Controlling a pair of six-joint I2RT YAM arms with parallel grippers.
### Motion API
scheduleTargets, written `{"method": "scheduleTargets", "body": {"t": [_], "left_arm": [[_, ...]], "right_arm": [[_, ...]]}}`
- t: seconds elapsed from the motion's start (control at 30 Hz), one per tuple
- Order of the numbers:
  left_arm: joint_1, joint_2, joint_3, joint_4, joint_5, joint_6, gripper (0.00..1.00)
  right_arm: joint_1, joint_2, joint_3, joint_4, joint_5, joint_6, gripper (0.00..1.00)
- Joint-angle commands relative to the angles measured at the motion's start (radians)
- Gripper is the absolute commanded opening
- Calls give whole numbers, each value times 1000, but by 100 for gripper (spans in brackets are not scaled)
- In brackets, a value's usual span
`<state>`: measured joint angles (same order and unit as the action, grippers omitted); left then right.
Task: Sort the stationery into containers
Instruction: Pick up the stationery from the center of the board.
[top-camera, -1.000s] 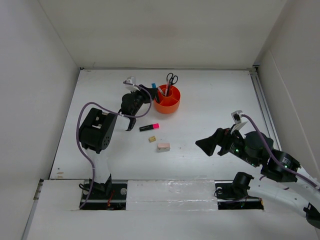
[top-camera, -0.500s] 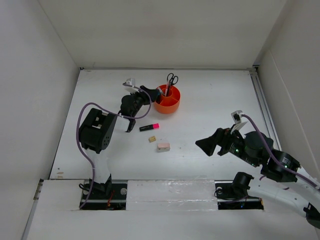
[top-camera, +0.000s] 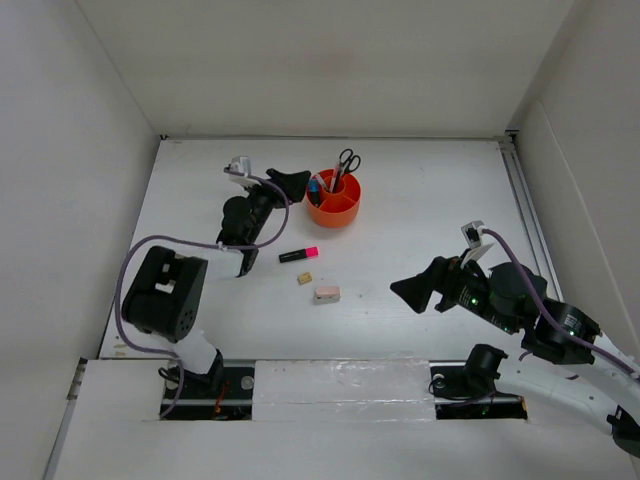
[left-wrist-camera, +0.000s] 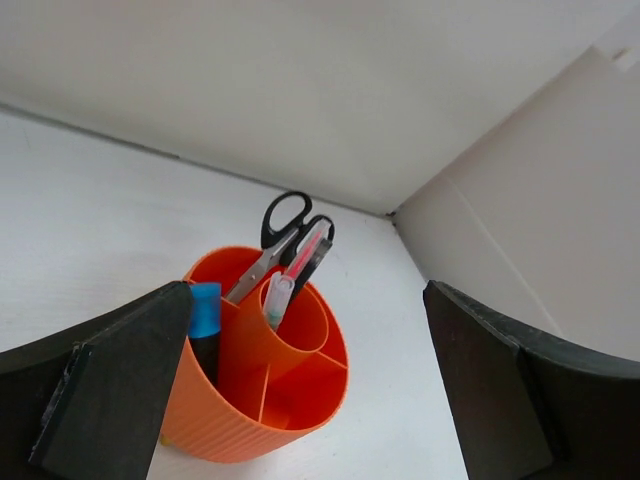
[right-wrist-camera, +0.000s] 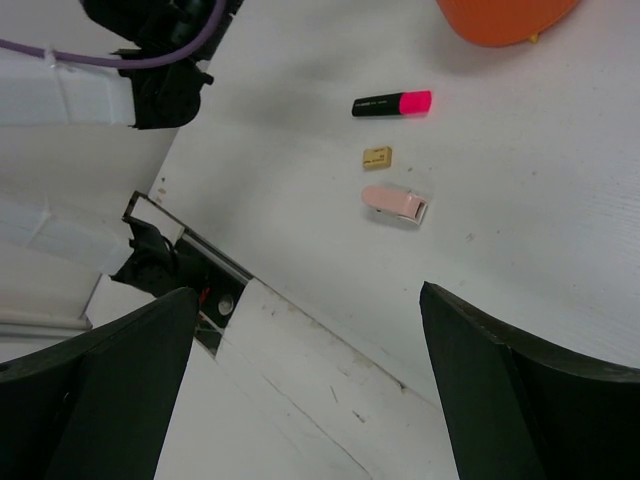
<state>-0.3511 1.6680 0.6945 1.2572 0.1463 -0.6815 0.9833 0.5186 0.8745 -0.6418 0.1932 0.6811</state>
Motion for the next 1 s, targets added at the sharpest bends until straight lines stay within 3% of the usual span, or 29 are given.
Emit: {"method": "scheduleTargets", "body": {"t": [0.0, 0.1, 0.2, 0.23, 0.3, 0.33, 0.37, 0.43, 0.47, 0.53, 0.7, 0.83, 0.97], "left_arm": [[44, -160, -55, -35, -39, -4, 100], [67, -316, -95, -248, -10, 26, 100], [52, -494, -104, -474, -89, 101, 100], [41, -526, -81, -665, -140, 150, 100], [32, -560, -35, -844, -154, 192, 100], [8, -560, 21, -1004, -154, 201, 100], [-27, -560, 48, -1071, -289, 192, 100], [-77, -510, 153, -1197, -337, 134, 100], [-77, -489, 189, -1317, -305, 114, 100], [-77, -443, 274, -1393, -226, 135, 100], [-77, -263, 558, -1797, -113, 402, 100], [-89, -215, 577, -1839, -186, 480, 100], [-89, -199, 468, -1724, -93, 534, 100]], "right_arm": [[8, 1, 9, 59, -11, -11, 98], [17, 1, 0, 70, -20, -20, 98], [17, 1, -9, 79, -20, -29, 98], [17, 1, -9, 79, -31, -38, 98], [17, 1, -18, 97, -44, -49, 98], [17, 1, -19, 106, -44, -61, 98], [17, 1, -28, 119, -58, -61, 98], [17, 1, -28, 131, -70, -72, 98], [17, 1, -28, 131, -70, -72, 98], [17, 1, -28, 131, -70, -72, 98], [17, -43, -41, 131, -115, -72, 99], [17, -92, -72, 160, -126, -72, 99], [17, -81, -72, 169, -146, -81, 99]]}}
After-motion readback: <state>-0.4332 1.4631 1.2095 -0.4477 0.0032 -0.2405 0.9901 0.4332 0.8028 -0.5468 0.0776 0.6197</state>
